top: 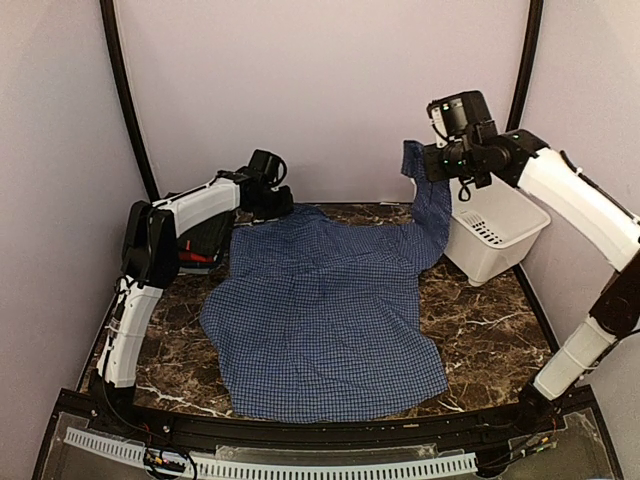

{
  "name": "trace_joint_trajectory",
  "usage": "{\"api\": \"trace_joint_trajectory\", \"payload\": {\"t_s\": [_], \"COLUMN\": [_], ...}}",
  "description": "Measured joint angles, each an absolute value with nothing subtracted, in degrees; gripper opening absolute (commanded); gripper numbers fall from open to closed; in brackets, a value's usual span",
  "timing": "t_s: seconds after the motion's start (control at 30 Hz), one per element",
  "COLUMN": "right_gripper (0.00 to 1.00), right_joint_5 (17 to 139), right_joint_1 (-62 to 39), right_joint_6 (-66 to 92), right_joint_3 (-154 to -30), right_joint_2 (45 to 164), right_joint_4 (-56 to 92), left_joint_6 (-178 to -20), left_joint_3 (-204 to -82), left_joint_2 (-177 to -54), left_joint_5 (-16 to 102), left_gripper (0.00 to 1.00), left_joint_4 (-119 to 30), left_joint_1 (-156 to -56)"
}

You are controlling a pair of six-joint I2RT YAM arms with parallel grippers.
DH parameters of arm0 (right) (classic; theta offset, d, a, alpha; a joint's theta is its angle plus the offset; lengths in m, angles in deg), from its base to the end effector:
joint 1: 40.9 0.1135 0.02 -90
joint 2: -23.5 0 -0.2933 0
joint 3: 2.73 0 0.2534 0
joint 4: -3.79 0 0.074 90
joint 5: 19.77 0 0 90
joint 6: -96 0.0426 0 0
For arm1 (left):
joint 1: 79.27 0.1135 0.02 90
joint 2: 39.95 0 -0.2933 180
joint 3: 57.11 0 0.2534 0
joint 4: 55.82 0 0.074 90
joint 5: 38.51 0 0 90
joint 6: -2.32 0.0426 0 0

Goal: Fold and stack the long sleeve shirts
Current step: Flatten out the crumpled shirt at the center of the board.

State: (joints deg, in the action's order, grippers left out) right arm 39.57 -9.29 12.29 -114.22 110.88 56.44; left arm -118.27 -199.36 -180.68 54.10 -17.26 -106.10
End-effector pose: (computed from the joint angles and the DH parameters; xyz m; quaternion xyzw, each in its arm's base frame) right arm 0.2968 0.1571 0.4571 -0.0499 0.8385 -0.0549 0.5399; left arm 0.5304 -0.2661 0.2357 -0.0395 0.8940 -0.1963 0.4008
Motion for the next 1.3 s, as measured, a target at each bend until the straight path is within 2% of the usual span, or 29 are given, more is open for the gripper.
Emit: {"api": "trace_joint_trajectory", "payload": {"t_s": [0.13, 0.23, 0.4, 0.57, 0.77, 1.03, 1.3], "right_gripper": [0.0, 0.0, 0.0, 0.0, 0.0, 0.0, 0.0], "right_joint_5": [42.44, 45.43, 48.14, 49.21, 53.17, 59.31, 60.36], "right_joint_1": [-2.86, -1.26, -1.57, -2.01, -4.67, -9.13, -10.93], "right_joint_6": [13.71, 15.61, 17.71, 18.56, 19.24, 21.33, 23.06], "right_joint_3": [-112.13, -109.37, -108.26, -113.7, -118.95, -120.78, -117.79], "right_joint_2": [117.22, 121.7, 129.96, 140.19, 147.95, 154.88, 155.77], "right_joint_4": [55.15, 53.36, 50.48, 48.12, 44.62, 41.97, 39.63], "left_joint_6": [-118.03, -117.98, -117.92, -118.2, -120.13, -124.26, -125.0], "left_joint_3": [-201.26, -201.54, -194.33, -177.17, -156.73, -142.77, -140.28], "left_joint_2": [-180.63, -179.98, -174.38, -161.31, -147.41, -146.32, -146.32], "left_joint_5": [53.23, 52.4, 50.61, 50.17, 49.16, 48.42, 49.16], "left_gripper": [0.59, 0.65, 0.67, 0.68, 0.68, 0.69, 0.69], "left_joint_4": [-15.43, -14.71, -13.94, -15.97, -22.64, -26.27, -25.61], "left_joint_1": [-106.1, -106.12, -106.36, -108.66, -116.35, -127.41, -135.98]}}
